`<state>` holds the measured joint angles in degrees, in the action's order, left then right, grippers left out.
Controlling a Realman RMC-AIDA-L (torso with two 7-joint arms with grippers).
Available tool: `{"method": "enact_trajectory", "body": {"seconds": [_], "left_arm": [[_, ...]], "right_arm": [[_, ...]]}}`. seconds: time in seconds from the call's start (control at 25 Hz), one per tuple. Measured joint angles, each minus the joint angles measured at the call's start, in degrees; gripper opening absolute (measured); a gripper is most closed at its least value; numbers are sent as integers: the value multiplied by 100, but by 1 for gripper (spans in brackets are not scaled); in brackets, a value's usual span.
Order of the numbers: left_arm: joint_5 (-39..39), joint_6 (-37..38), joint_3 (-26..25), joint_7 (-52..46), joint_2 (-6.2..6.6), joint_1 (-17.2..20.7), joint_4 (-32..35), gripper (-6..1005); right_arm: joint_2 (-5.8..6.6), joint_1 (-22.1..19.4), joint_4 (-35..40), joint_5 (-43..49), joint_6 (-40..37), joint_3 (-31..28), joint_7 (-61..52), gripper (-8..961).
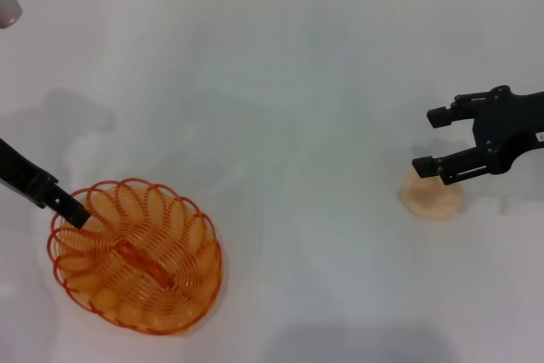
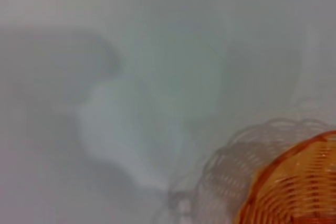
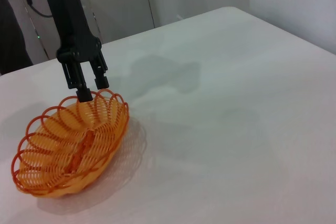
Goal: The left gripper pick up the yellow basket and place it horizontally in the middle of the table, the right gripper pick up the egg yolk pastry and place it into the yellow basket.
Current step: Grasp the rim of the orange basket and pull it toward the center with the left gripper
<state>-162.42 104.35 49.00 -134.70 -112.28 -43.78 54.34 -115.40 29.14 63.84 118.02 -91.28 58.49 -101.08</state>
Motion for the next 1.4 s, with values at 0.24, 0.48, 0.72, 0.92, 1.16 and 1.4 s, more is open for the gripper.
{"method": "enact_trajectory", "body": {"seconds": [0.24,0.48,0.72,0.92,1.16,1.4], "left_arm": [[-1,-198,124,-201,-17,43,-134,679],[-1,-320,141,-269,-70,78,-135,673],[3,-395,139,-284,-99,80,-211,668],[1,-498,154,-304,-136,78,-287,637],[0,-604,215,-376,-110,45,-498,569],[0,-646,226,-451,-91,27,-513,397]], "right_arm": [[0,-15,-14,-40,-17,4,1,859],[0,-46,-20,-63,-23,4,1,859],[0,-74,-26,-63,-37,4,0,859],[0,-75,-67,-63,-39,4,1,860],[0,-75,-67,-62,-48,4,0,860],[0,-77,-67,-85,-57,5,1,860]]}}
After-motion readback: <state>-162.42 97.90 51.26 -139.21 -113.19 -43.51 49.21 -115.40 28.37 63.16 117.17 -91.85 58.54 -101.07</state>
